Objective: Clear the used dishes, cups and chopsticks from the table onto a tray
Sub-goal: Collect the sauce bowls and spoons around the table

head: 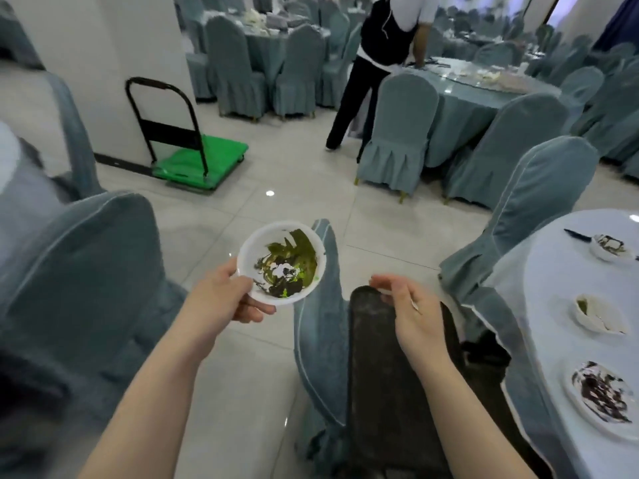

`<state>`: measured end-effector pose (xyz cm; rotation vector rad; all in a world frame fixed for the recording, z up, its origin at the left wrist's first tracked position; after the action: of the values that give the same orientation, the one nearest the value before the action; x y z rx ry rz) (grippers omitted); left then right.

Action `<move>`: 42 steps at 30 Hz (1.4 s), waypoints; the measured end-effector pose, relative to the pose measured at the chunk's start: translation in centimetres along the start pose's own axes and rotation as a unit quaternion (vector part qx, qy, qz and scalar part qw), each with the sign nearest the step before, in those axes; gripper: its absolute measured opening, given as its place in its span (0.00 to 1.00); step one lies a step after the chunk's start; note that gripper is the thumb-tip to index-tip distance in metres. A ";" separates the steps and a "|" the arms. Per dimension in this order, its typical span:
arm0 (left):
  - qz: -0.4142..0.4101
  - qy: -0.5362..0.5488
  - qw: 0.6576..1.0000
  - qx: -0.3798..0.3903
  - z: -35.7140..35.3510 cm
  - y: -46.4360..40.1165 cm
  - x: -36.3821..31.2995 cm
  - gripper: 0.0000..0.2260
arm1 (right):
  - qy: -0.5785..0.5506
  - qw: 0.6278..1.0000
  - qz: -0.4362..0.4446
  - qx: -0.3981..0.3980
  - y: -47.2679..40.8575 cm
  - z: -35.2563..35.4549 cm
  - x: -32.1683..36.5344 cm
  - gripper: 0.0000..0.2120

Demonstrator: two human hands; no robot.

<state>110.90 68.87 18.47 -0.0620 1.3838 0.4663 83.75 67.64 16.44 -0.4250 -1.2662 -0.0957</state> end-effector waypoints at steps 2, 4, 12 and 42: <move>0.015 -0.004 0.999 -0.032 4.3 0.2 1.0 0.17 | -0.021 0.999 -0.013 0.023 1.5 -3.7 1.5 0.14; 0.029 0.000 0.999 -0.046 7.7 0.1 1.9 0.18 | -0.031 0.998 -0.023 0.046 2.5 -6.7 2.7 0.11; 0.074 0.019 0.990 -0.120 15.9 -2.4 6.2 0.18 | -0.050 0.989 -0.085 0.106 2.4 -16.6 3.7 0.10; 0.040 -0.053 0.983 0.170 -6.1 -52.4 -7.8 0.17 | 0.042 0.968 -0.159 -0.191 -36.3 -25.5 -5.2 0.17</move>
<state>122.84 17.19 12.80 0.2946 1.3475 0.2889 94.30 24.24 14.92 -0.5396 -1.2239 -0.6317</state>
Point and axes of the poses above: each hand's wrist, its own y-axis away from the middle knuckle, its own z-axis out of the back of the hand, x = y × z, the point moved 3 cm from there along -y, towards the middle knuckle, and after that the axes turned 13 degrees about -x, right-handed, at the moved point
